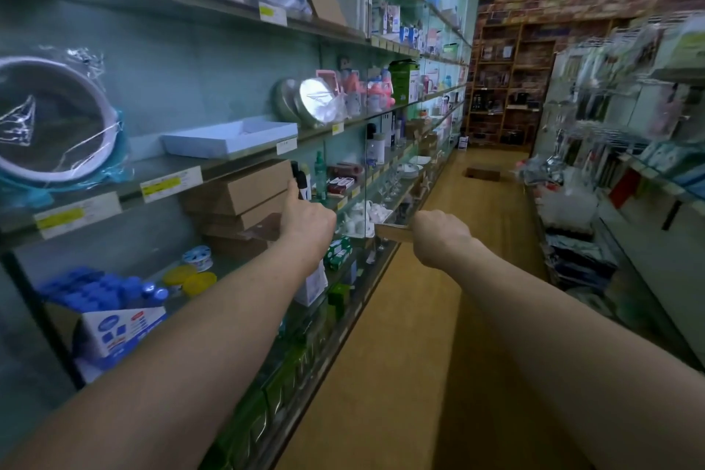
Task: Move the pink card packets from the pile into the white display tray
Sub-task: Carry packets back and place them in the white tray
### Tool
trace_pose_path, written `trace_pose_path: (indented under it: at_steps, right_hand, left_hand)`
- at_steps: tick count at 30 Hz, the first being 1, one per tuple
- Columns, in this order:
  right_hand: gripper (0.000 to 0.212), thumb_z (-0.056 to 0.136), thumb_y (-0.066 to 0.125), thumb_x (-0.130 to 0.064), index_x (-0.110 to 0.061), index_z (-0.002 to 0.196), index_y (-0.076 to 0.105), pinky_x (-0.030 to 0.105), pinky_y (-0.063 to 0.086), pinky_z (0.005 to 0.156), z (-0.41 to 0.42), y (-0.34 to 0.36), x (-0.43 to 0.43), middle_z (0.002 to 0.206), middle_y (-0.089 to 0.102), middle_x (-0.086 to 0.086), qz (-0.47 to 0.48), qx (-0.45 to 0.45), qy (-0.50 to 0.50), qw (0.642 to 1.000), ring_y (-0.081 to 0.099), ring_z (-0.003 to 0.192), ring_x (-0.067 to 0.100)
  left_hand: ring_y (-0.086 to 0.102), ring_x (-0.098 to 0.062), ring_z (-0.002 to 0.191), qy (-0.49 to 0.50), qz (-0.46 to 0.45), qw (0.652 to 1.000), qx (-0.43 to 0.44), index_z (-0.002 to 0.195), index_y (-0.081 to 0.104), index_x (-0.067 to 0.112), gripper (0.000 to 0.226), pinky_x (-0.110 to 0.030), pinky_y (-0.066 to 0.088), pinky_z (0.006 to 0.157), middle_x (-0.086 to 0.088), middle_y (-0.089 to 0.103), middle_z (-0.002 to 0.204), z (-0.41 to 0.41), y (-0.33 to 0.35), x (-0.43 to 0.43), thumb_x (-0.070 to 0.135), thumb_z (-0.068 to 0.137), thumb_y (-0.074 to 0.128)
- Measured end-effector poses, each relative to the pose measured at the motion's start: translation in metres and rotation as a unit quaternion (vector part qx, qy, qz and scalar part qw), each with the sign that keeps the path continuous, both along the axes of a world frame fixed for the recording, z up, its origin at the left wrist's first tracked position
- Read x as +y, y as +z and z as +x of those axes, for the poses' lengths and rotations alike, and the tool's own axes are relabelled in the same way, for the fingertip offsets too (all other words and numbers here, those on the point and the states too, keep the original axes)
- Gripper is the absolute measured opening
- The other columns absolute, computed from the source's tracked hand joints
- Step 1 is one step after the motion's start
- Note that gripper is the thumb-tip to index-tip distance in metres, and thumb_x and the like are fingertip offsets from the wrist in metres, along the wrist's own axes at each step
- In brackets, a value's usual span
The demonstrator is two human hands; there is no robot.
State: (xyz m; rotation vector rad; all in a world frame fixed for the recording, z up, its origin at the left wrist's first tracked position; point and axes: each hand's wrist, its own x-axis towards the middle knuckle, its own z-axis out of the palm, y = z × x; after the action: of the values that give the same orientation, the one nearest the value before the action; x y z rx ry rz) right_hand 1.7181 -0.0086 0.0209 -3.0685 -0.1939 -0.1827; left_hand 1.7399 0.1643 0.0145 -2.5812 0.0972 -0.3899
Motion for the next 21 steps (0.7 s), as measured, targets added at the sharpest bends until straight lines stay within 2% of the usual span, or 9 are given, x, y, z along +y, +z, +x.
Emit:
trace_pose_path:
  at_steps: [5, 7, 9, 12, 14, 16, 18, 19, 21]
  right_hand:
    - [0.023, 0.091, 0.048, 0.0, -0.009, 0.11, 0.057, 0.032, 0.047, 0.069, 0.052, 0.0, -0.019, 0.093, 0.055, 0.007, -0.004, 0.0, 0.028, 1.0, 0.053, 0.082, 0.023]
    - [0.024, 0.091, 0.049, -0.001, -0.008, 0.112, 0.057, 0.034, 0.049, 0.073, 0.075, 0.001, -0.028, 0.102, 0.059, 0.01, -0.001, 0.004, 0.043, 0.999, 0.057, 0.088, 0.026]
    - [0.023, 0.091, 0.049, -0.002, -0.008, 0.112, 0.057, 0.036, 0.052, 0.079, 0.098, 0.005, -0.039, 0.1, 0.059, 0.01, 0.002, 0.0, 0.057, 0.998, 0.058, 0.089, 0.026]
    - [0.021, 0.091, 0.047, 0.0, -0.007, 0.109, 0.057, 0.036, 0.051, 0.078, 0.131, 0.014, -0.056, 0.091, 0.052, 0.008, -0.003, -0.006, 0.077, 0.997, 0.053, 0.083, 0.024]
    - [0.022, 0.091, 0.046, 0.001, -0.007, 0.108, 0.057, 0.035, 0.049, 0.075, 0.151, 0.022, -0.066, 0.091, 0.053, 0.009, -0.006, -0.014, 0.09, 0.996, 0.054, 0.083, 0.025]
    - [0.023, 0.091, 0.045, 0.003, -0.006, 0.108, 0.057, 0.036, 0.049, 0.074, 0.169, 0.028, -0.075, 0.097, 0.058, 0.011, -0.009, -0.02, 0.103, 0.994, 0.058, 0.088, 0.028]
    - [0.024, 0.091, 0.043, 0.003, -0.005, 0.11, 0.057, 0.035, 0.047, 0.073, 0.185, 0.032, -0.083, 0.101, 0.059, 0.013, -0.012, -0.03, 0.118, 0.992, 0.059, 0.092, 0.029]
    - [0.025, 0.091, 0.043, 0.003, -0.005, 0.11, 0.057, 0.035, 0.047, 0.073, 0.193, 0.034, -0.086, 0.103, 0.06, 0.013, -0.012, -0.034, 0.125, 0.992, 0.059, 0.094, 0.029]
    - [0.025, 0.091, 0.043, 0.003, -0.006, 0.11, 0.056, 0.035, 0.045, 0.072, 0.207, 0.037, -0.09, 0.108, 0.061, 0.013, -0.01, -0.037, 0.134, 0.99, 0.059, 0.095, 0.029]
  left_hand:
    - [0.063, -0.019, 0.087, 0.009, 0.009, 1.0, 0.006, 0.059, 0.042, 0.016, 0.035, -0.048, 0.007, 0.116, 0.004, 0.053, 0.064, 0.039, 0.005, -0.028, 0.007, 0.092, 0.044]
    - [0.063, -0.02, 0.088, 0.023, 0.014, 1.0, 0.005, 0.058, 0.041, 0.015, 0.035, -0.048, 0.01, 0.115, 0.004, 0.048, 0.059, 0.055, 0.007, -0.04, 0.007, 0.091, 0.045]
    - [0.063, -0.019, 0.088, 0.04, 0.014, 0.999, 0.0, 0.059, 0.04, 0.016, 0.034, -0.047, 0.011, 0.115, 0.005, 0.049, 0.06, 0.071, 0.012, -0.052, 0.008, 0.091, 0.046]
    - [0.063, -0.019, 0.091, 0.069, 0.005, 0.998, -0.003, 0.063, 0.043, 0.017, 0.031, -0.044, 0.013, 0.114, 0.005, 0.064, 0.078, 0.093, 0.021, -0.073, 0.01, 0.093, 0.045]
    - [0.063, -0.019, 0.092, 0.089, 0.006, 0.996, -0.003, 0.073, 0.052, 0.018, 0.023, -0.043, 0.013, 0.114, 0.003, 0.066, 0.083, 0.108, 0.03, -0.086, 0.01, 0.094, 0.046]
    - [0.063, -0.019, 0.089, 0.105, 0.005, 0.994, -0.007, 0.077, 0.056, 0.018, 0.021, -0.045, 0.009, 0.116, 0.005, 0.057, 0.071, 0.121, 0.037, -0.097, 0.006, 0.091, 0.048]
    - [0.063, -0.019, 0.086, 0.114, 0.005, 0.993, -0.018, 0.065, 0.047, 0.017, 0.029, -0.047, 0.004, 0.118, 0.005, 0.047, 0.06, 0.134, 0.043, -0.107, 0.002, 0.09, 0.046]
    - [0.063, -0.019, 0.087, 0.116, 0.008, 0.993, -0.021, 0.063, 0.043, 0.018, 0.031, -0.047, 0.004, 0.118, 0.005, 0.045, 0.059, 0.139, 0.046, -0.111, 0.001, 0.089, 0.045]
    - [0.063, -0.02, 0.088, 0.121, 0.02, 0.992, -0.022, 0.068, 0.049, 0.019, 0.028, -0.046, 0.008, 0.117, 0.004, 0.046, 0.061, 0.15, 0.05, -0.116, 0.0, 0.088, 0.045]
